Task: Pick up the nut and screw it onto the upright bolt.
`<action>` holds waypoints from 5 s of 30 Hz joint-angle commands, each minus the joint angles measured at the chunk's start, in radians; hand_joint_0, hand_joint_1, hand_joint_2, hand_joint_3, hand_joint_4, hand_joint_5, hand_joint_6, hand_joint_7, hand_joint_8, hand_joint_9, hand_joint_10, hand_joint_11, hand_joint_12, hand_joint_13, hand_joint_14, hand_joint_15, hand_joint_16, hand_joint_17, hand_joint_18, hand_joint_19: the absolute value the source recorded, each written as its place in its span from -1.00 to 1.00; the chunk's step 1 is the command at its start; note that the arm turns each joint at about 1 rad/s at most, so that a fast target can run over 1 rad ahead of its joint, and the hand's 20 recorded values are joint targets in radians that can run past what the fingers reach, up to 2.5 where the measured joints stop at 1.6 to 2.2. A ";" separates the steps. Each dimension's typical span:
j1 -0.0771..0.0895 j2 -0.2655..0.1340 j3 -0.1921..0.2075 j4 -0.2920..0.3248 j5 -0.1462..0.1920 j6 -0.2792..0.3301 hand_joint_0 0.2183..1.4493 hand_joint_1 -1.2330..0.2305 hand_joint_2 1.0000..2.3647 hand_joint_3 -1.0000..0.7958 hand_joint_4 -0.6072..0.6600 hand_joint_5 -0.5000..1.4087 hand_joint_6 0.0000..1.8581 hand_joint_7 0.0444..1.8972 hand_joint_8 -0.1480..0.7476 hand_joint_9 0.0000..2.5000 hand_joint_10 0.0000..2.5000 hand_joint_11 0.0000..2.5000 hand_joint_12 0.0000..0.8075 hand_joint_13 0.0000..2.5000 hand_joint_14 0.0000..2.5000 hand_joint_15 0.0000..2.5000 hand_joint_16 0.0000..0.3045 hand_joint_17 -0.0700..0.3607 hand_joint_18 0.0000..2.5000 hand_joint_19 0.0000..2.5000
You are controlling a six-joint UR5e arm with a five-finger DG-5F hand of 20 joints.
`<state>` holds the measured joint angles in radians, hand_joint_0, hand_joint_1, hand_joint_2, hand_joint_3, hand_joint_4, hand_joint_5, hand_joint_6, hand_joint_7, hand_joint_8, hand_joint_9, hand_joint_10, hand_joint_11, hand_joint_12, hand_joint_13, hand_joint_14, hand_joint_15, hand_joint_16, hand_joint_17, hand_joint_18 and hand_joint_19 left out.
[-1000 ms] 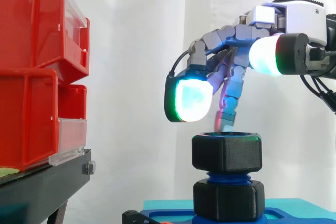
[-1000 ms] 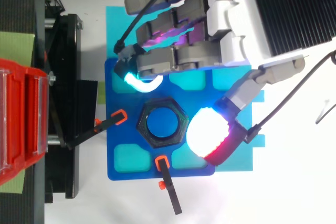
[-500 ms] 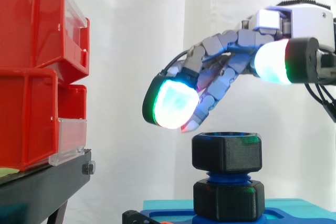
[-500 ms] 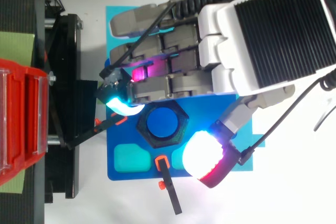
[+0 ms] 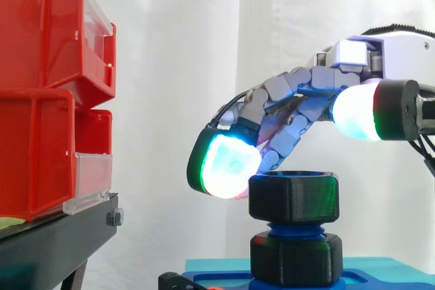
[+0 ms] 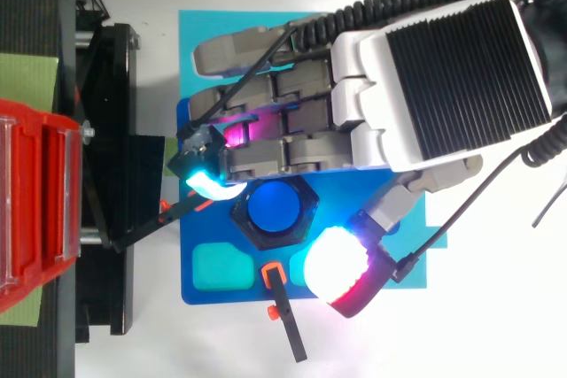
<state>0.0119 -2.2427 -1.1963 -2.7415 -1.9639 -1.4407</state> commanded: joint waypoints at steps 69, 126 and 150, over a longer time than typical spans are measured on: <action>0.013 0.000 0.093 -0.049 0.017 0.003 -0.50 0.44 -1.00 -0.44 0.33 -0.59 -0.46 -0.28 -0.14 -0.25 -1.00 -1.00 -0.40 -0.54 -1.00 -1.00 -0.82 -0.40 -0.75 -0.99; 0.049 0.000 0.001 0.002 0.065 0.026 -0.49 0.45 -1.00 -0.44 0.37 -0.58 -0.46 -0.06 -0.12 -0.34 -1.00 -1.00 -0.33 -0.61 -1.00 -1.00 -0.81 -0.37 -0.84 -1.00; -0.013 0.000 0.001 -0.015 -0.032 0.026 -0.45 0.35 -1.00 -0.44 0.25 -0.47 -0.46 0.60 -0.02 -0.13 -1.00 -1.00 -0.48 -0.42 -1.00 -1.00 -0.87 -0.47 -0.65 -1.00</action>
<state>0.0071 -2.2428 -1.1962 -2.7632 -1.9833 -1.4144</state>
